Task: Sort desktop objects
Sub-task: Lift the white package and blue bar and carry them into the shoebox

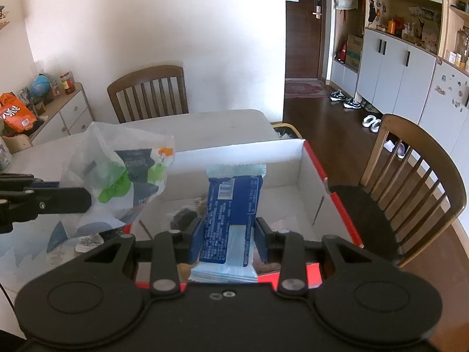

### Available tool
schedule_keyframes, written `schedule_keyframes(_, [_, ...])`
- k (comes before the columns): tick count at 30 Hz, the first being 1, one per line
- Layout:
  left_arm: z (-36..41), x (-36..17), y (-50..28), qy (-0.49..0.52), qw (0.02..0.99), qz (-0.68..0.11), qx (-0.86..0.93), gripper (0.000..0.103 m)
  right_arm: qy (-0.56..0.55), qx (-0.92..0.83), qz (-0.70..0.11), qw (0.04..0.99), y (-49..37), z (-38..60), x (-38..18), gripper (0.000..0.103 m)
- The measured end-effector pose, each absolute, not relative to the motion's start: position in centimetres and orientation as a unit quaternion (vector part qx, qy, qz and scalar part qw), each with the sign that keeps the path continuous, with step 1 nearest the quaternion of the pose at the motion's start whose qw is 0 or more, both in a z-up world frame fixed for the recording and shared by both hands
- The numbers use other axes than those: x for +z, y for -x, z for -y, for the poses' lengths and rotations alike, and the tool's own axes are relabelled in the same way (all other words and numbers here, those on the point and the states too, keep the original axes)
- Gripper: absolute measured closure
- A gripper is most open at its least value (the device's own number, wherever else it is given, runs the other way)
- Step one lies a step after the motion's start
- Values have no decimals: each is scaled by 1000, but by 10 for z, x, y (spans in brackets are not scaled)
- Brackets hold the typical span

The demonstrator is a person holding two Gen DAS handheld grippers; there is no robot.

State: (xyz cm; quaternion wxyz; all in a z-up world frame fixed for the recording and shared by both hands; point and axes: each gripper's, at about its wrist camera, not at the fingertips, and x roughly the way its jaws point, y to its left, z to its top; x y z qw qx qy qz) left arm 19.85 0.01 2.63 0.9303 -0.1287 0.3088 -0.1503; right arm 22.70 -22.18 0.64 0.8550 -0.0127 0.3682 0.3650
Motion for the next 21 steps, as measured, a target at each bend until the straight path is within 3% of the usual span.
schedule_keyframes(8, [-9, 5, -234, 205, 899, -351, -166, 90, 24, 364, -373, 853, -251, 224, 1, 67])
schedule_keyframes(21, [0, -30, -272, 242, 867, -397, -180, 90, 59, 365, -403, 837, -284, 201, -19, 67])
